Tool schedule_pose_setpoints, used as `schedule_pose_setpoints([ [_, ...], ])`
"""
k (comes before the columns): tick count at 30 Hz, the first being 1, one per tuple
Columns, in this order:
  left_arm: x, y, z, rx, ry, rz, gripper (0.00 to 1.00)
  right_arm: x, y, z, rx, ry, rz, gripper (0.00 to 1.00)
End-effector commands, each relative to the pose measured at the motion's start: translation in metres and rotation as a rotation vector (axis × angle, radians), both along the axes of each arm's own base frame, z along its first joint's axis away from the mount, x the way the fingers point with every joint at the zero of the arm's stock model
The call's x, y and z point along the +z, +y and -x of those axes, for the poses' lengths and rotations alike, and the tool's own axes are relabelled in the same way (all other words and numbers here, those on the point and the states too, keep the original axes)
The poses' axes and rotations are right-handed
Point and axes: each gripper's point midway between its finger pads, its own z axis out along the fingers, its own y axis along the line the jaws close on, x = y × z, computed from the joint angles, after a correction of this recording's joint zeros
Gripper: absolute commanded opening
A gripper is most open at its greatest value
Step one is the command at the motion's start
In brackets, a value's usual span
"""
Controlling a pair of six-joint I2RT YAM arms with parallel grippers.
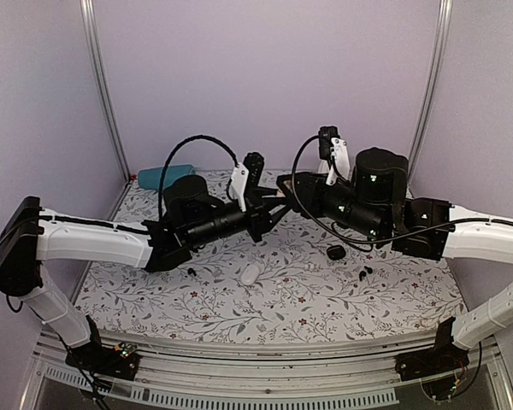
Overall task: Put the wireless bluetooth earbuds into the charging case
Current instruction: Insert the left earbud into the left side groove of the charging case, then close the charging case with the earbuds.
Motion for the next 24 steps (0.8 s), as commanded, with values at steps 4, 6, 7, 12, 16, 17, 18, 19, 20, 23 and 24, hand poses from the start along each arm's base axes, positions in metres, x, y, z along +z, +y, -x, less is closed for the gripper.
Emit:
schedule_pose_setpoints([
  [4, 0.028, 0.010, 0.013, -0.011, -0.059, 0.061, 0.00, 0.010, -0.009, -0.001, -0.034, -0.002, 0.037, 0.44],
  [6, 0.026, 0.011, 0.014, -0.014, -0.056, 0.056, 0.00, 0.016, -0.012, -0.001, -0.038, -0.005, 0.036, 0.46],
  [7, 0.025, 0.012, 0.014, -0.014, -0.054, 0.053, 0.00, 0.018, -0.015, 0.000, -0.043, -0.008, 0.040, 0.47],
  [12, 0.020, 0.014, 0.023, -0.053, -0.060, 0.041, 0.00, 0.028, -0.030, -0.001, -0.027, -0.020, 0.045, 0.52],
  [16, 0.016, 0.011, 0.035, -0.122, -0.066, 0.030, 0.00, 0.032, -0.036, -0.002, 0.066, 0.003, 0.020, 0.58],
  [17, 0.015, 0.011, 0.038, -0.142, -0.069, 0.028, 0.00, 0.032, -0.035, -0.001, 0.105, 0.005, 0.010, 0.60],
  [18, 0.015, 0.011, 0.042, -0.159, -0.069, 0.026, 0.00, 0.031, -0.033, 0.001, 0.152, 0.011, 0.005, 0.61],
  [19, 0.013, 0.011, 0.044, -0.172, -0.069, 0.023, 0.00, 0.028, -0.032, 0.003, 0.188, 0.017, 0.005, 0.61],
  [20, 0.013, 0.012, 0.048, -0.187, -0.073, 0.023, 0.00, 0.026, -0.030, 0.006, 0.222, 0.022, 0.002, 0.63],
  [23, 0.013, 0.014, 0.058, -0.232, -0.084, 0.027, 0.00, 0.024, -0.024, 0.017, 0.337, 0.031, -0.030, 0.68],
  [24, 0.014, 0.015, 0.061, -0.247, -0.088, 0.027, 0.00, 0.022, -0.022, 0.022, 0.374, 0.035, -0.042, 0.71],
])
